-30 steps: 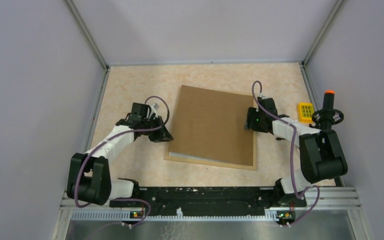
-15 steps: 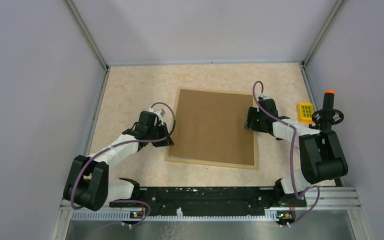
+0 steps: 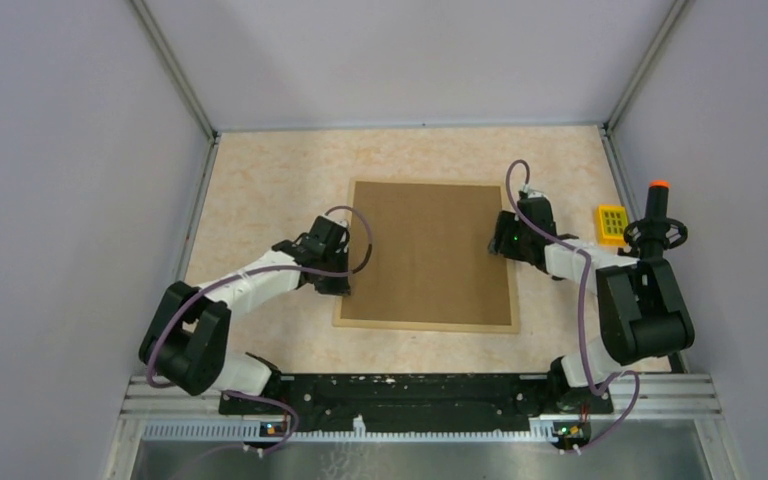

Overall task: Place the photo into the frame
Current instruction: Adjust the photo frame item on the photo frame, then adjust the photo frame at the center of the board, then adjust the photo frame item on the photo frame.

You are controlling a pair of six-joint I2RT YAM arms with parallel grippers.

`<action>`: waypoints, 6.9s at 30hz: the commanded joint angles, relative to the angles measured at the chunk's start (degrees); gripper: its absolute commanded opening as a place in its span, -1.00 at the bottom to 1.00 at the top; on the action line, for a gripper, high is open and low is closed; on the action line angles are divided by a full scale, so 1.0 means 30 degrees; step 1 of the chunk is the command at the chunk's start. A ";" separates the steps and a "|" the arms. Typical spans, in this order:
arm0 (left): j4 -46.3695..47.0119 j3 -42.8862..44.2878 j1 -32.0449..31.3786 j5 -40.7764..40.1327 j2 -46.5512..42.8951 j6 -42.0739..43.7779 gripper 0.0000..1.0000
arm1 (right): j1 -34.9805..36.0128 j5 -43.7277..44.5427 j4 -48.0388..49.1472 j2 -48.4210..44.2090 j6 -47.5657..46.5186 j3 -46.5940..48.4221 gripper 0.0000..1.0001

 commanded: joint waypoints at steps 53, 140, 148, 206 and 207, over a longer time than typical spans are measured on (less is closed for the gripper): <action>0.3053 -0.1892 0.9784 0.8740 -0.0994 -0.0729 0.93 | 0.2114 -0.6965 -0.3382 0.0396 0.1606 0.1375 0.11; 0.5093 -0.0738 0.0526 0.9673 -0.3122 -0.6189 0.64 | 0.1361 -0.6993 -0.3970 0.2167 -0.0459 0.1660 -0.10; 0.5418 -0.0243 -0.0254 0.9029 -0.3051 -0.6387 0.62 | 0.1620 -0.7210 -0.3897 0.2221 -0.0224 0.1444 -0.12; -0.1051 0.5043 0.0248 0.4588 -0.1181 -0.4667 0.85 | 0.2131 -0.7556 -0.3393 0.1607 0.0967 0.0880 -0.12; -0.1135 0.4522 0.0615 0.4468 -0.1585 -0.5009 0.85 | 0.2131 -0.7529 -0.3397 0.1607 0.0915 0.0880 -0.12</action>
